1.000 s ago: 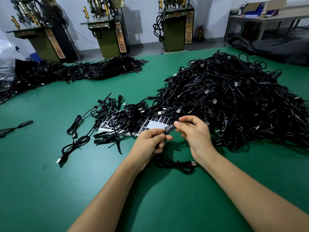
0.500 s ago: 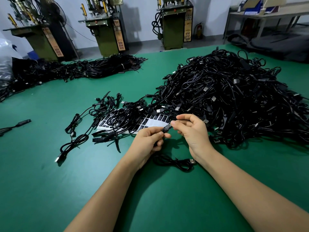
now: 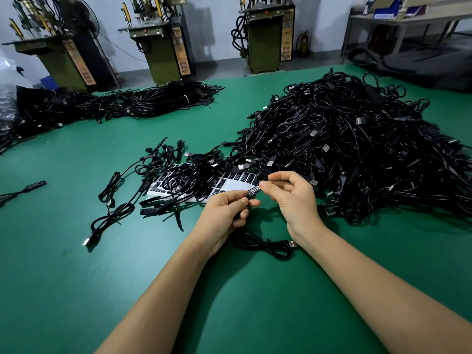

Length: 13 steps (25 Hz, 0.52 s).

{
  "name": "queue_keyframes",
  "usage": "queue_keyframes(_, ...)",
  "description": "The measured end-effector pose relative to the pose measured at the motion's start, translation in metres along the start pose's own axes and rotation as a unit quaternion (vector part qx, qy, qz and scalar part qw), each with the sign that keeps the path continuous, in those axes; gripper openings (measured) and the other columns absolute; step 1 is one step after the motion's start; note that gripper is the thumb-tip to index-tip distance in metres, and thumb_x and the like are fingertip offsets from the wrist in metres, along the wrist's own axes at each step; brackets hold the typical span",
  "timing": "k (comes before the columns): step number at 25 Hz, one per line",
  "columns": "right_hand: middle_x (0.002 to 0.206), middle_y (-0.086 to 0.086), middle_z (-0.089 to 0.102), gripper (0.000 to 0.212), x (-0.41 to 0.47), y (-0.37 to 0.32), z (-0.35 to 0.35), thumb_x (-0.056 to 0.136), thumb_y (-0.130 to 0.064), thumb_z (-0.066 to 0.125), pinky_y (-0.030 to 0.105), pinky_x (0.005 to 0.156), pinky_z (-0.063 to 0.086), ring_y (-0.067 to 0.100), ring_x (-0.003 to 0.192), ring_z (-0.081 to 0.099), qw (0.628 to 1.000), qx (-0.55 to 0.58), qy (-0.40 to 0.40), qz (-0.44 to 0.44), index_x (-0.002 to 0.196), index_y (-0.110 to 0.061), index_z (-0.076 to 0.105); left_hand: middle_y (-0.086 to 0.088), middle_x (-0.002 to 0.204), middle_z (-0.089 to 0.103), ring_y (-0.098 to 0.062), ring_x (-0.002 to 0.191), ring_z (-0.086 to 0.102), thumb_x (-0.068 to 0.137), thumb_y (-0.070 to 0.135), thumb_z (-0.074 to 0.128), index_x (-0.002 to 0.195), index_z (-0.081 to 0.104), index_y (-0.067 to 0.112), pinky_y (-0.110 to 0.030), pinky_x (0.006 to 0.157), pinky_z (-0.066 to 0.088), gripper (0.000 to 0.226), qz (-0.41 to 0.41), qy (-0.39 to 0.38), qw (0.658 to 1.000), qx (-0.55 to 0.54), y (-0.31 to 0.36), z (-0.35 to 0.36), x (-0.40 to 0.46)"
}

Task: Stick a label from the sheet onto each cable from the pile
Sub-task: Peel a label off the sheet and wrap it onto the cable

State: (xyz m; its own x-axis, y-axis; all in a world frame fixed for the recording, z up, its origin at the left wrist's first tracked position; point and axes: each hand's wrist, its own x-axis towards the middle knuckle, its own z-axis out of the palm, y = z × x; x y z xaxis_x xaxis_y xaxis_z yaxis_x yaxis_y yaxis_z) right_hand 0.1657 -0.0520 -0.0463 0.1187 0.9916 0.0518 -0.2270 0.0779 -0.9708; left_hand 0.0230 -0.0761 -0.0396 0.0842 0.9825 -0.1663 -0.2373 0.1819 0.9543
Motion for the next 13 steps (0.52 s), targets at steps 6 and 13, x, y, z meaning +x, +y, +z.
queue_keyframes(6,0.09,0.015,0.072,0.02,0.0008,0.0004,0.0,0.076,-0.008,0.079,0.028,0.08,0.055,0.015,0.082,0.068,1.0,-0.006,0.002,0.007,0.088,-0.013,0.064,-0.009,0.082,0.069,-0.004,0.047,0.041,0.097,-0.005,0.043,0.103,0.058,-0.001,-0.012,0.04,0.03,0.017,0.001,-0.002,1.0,0.0,0.0011,0.0009,-0.001)
queue_keyframes(13,0.079,0.004,0.07,0.022,0.0032,0.0003,-0.0016,0.074,-0.01,0.081,0.02,0.069,0.049,0.008,0.074,0.066,1.0,-0.027,-0.004,0.006,0.087,-0.015,0.064,-0.009,0.08,0.066,-0.003,0.046,0.04,0.097,-0.006,0.042,0.106,0.058,-0.007,-0.012,0.04,0.029,0.018,0.001,-0.003,1.0,0.009,0.003,0.001,-0.002)
